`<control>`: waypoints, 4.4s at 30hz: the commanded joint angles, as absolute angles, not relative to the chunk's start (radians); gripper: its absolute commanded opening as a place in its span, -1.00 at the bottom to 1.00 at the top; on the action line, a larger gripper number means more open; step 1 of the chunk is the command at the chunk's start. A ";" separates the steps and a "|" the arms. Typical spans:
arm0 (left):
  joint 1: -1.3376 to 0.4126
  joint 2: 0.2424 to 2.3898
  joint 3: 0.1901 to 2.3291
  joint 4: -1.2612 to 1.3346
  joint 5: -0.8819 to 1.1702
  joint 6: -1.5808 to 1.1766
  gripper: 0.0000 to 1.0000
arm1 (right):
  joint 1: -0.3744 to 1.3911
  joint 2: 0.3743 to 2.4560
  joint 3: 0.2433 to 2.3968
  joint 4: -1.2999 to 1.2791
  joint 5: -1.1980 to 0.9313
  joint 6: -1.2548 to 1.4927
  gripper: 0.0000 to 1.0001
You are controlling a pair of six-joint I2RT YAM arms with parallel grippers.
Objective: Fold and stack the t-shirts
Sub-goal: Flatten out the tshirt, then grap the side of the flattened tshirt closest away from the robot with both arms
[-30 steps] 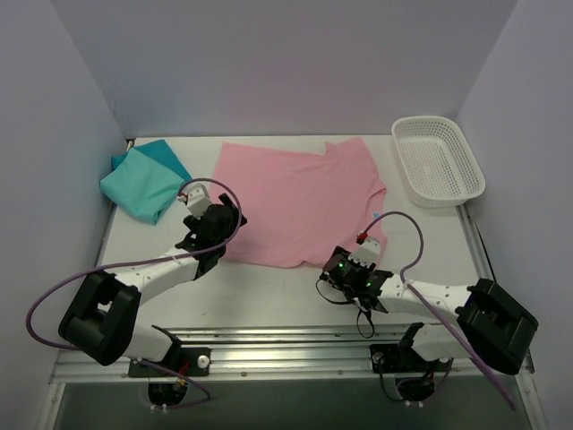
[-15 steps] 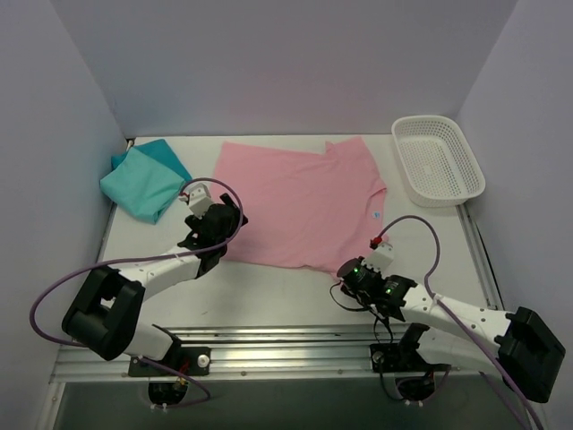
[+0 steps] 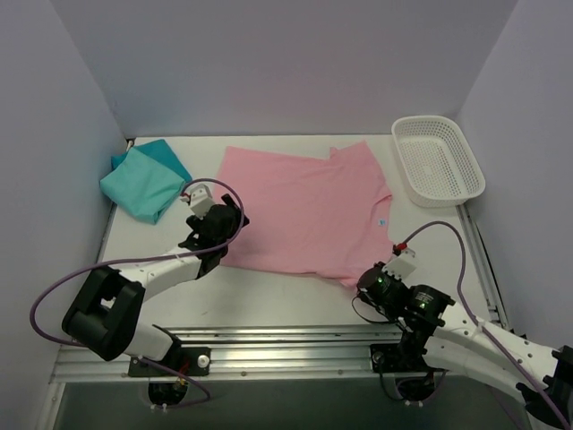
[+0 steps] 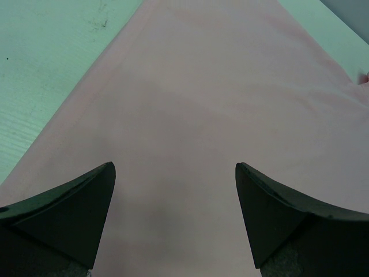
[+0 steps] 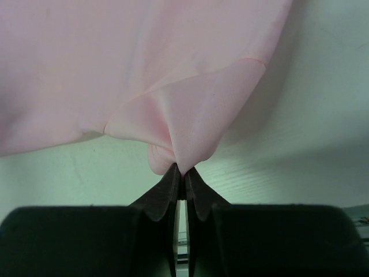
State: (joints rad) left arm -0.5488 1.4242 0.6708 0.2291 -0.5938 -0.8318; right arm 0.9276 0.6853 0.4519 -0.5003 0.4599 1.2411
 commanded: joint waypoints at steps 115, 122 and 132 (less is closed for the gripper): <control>-0.265 1.324 0.951 0.087 -0.208 -0.701 0.88 | 0.216 1.498 1.243 -0.046 0.367 0.623 0.69; -0.583 0.941 0.600 -0.073 -0.501 -0.828 0.88 | 0.362 1.152 0.855 -0.176 0.360 0.681 0.67; -0.805 0.781 0.415 -0.351 -0.675 -1.113 0.88 | 0.661 0.684 0.552 -0.413 0.338 0.974 0.66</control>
State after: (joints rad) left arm -0.7952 0.8013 0.4675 -0.2615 -0.5873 -0.9890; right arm 0.6025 0.7170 0.5751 -0.3256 0.3504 0.8383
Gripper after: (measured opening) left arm 0.941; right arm 0.846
